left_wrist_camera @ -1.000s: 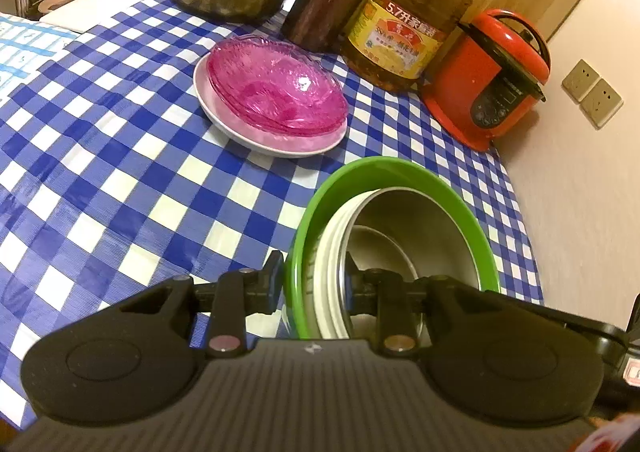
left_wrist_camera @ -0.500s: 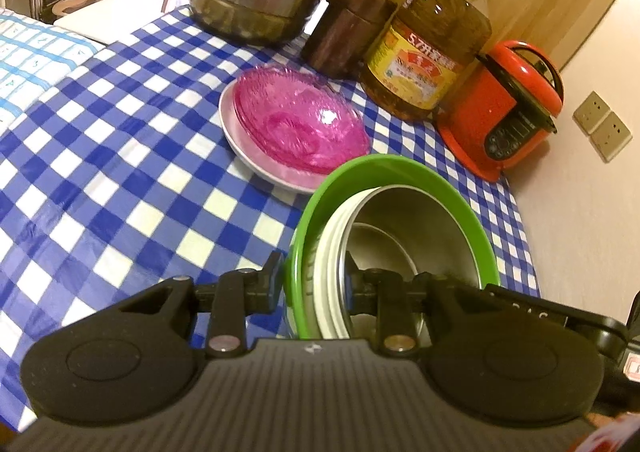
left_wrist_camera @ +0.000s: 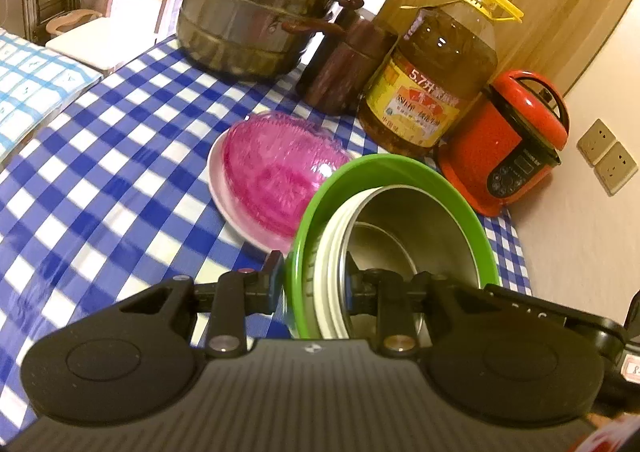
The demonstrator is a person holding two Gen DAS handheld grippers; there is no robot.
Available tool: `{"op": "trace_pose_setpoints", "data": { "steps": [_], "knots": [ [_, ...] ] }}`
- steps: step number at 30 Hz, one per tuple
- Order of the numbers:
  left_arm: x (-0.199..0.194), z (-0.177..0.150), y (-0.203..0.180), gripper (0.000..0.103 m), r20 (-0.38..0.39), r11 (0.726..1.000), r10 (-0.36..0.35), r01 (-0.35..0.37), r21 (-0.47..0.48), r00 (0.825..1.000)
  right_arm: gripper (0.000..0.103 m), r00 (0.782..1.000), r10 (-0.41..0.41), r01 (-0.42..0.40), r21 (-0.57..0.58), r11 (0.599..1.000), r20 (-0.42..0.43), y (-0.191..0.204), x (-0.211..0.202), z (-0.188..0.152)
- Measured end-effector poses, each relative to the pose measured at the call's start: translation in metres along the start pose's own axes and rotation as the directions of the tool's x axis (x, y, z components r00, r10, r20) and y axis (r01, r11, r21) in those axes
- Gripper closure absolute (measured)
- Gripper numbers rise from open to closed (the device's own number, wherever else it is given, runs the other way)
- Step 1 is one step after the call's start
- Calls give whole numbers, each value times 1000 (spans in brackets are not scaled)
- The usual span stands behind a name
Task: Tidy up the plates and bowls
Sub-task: 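Carry the green bowl over the pink dish stack with both tools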
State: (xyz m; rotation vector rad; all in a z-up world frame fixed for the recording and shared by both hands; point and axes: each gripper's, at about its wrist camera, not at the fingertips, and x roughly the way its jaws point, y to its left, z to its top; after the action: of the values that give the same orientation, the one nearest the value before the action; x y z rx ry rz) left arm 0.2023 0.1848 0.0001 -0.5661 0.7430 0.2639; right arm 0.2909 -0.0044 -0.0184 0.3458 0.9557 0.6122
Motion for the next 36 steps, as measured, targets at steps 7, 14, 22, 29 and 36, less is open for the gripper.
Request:
{"op": "trace_pose_setpoints", "data": {
  "steps": [7, 14, 22, 29, 36],
  "knots": [
    [19, 22, -8, 78, 14, 1000, -3, 3, 15, 1000, 80, 1000, 2, -3, 15, 1000, 15, -3, 13, 23],
    [40, 44, -11, 78, 16, 1000, -5, 4, 31, 1000, 80, 1000, 6, -7, 41, 999, 23, -7, 32, 44],
    [63, 62, -2, 78, 5, 1000, 6, -6, 21, 1000, 80, 1000, -1, 0, 31, 1000, 7, -4, 59, 59],
    [79, 78, 6, 78, -1, 1000, 22, -22, 19, 1000, 80, 1000, 2, -2, 37, 999, -8, 0, 82, 69],
    [98, 89, 11, 78, -15, 998, 40, -39, 42, 999, 80, 1000, 11, -11, 43, 999, -19, -3, 106, 77]
  ]
}}
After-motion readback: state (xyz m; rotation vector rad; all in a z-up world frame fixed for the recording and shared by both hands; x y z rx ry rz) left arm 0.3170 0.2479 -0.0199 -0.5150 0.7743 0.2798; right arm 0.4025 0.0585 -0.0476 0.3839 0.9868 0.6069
